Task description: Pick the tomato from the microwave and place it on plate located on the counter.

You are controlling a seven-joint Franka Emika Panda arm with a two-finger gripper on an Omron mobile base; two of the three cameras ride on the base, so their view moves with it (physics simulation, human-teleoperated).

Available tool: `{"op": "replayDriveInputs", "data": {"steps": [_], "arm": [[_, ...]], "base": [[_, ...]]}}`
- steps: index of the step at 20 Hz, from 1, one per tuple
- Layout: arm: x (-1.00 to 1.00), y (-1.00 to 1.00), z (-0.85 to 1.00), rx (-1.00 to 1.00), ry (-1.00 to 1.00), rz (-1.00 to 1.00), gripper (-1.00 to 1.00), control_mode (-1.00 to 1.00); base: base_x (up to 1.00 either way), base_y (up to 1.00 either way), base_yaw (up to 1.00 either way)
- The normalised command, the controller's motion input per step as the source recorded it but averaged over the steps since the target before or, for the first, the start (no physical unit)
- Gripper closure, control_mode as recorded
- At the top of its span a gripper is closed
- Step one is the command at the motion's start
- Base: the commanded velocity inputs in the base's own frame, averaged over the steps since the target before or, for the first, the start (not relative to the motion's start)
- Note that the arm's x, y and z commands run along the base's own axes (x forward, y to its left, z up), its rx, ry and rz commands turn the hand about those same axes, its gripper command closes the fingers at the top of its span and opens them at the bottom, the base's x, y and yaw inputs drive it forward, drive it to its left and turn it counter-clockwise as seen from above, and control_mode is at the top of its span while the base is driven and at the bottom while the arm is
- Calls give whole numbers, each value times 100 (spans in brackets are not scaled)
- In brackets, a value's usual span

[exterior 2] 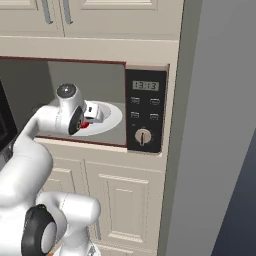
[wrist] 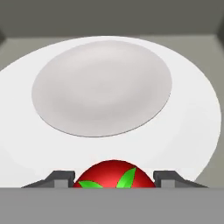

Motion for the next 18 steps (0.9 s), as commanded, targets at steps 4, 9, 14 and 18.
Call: {"op": "replayDriveInputs", "data": {"steps": [4,9,14,18], "arm": [[-56,-8,26,0,8,0,100,-100],[-65,-8,24,0,8,0,100,-100],[-82,-12,31,0,7,0,100,-100],[-72,-13,30,0,6,-1,100,-100]], "base": [[0,0,0],[0,0,0],[0,0,0],[0,0,0]]}}
